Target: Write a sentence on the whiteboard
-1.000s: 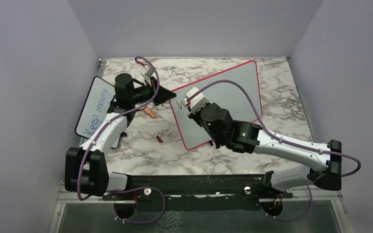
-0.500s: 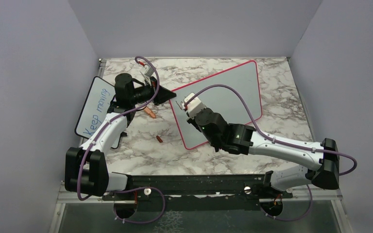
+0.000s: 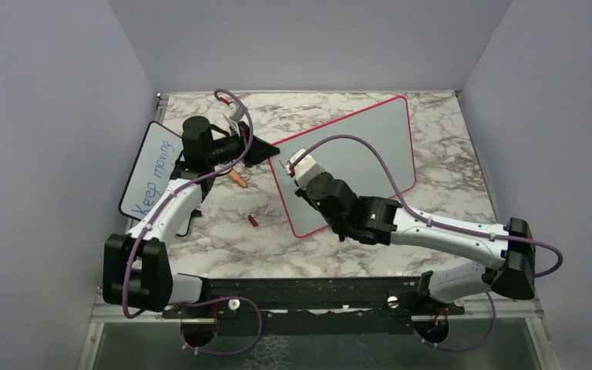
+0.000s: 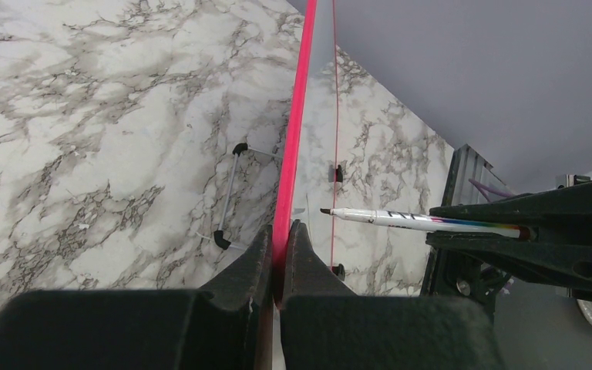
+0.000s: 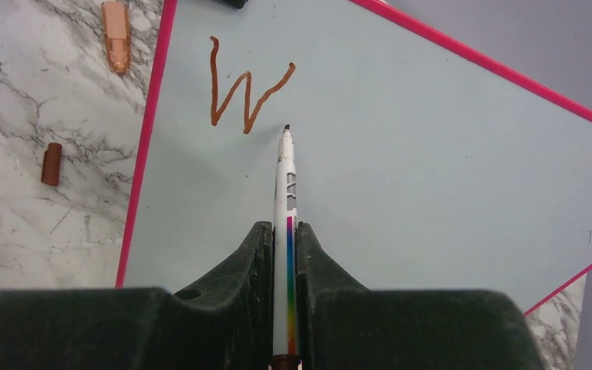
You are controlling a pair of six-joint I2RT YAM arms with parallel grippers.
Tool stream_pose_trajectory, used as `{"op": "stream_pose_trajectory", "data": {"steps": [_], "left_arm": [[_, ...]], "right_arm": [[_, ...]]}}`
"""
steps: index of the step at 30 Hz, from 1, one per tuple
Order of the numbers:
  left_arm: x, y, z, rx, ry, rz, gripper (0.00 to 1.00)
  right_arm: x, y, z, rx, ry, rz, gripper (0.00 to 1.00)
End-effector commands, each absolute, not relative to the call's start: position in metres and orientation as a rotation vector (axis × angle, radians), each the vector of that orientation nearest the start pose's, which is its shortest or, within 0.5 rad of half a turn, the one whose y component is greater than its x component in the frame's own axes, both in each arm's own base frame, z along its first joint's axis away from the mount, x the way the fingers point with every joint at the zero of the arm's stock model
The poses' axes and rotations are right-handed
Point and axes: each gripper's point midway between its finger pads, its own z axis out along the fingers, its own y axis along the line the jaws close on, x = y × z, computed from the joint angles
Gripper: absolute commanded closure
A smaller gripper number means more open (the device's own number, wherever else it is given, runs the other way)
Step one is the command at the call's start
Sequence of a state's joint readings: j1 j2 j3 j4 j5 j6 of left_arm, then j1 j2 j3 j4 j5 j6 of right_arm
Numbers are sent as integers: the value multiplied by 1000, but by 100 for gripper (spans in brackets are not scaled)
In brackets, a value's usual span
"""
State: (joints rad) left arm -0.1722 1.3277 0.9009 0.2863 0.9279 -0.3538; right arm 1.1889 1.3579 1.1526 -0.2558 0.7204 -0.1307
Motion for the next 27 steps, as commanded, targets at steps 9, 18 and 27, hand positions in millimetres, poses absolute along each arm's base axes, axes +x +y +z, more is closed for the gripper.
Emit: {"op": "stream_pose_trajectory", "data": {"steps": [9,18,27], "left_arm": [[337,-207,249,605,1719,-1111,100],[336,-207,249,609,1719,-1114,100],[336,-208,249,611,1718,-1115,100]], "right_arm": [[265,305,257,-743,1731,-57,100],[269,310,262,-744,1715,-46,100],[268,318,265,-756,1702,-5,100]]}}
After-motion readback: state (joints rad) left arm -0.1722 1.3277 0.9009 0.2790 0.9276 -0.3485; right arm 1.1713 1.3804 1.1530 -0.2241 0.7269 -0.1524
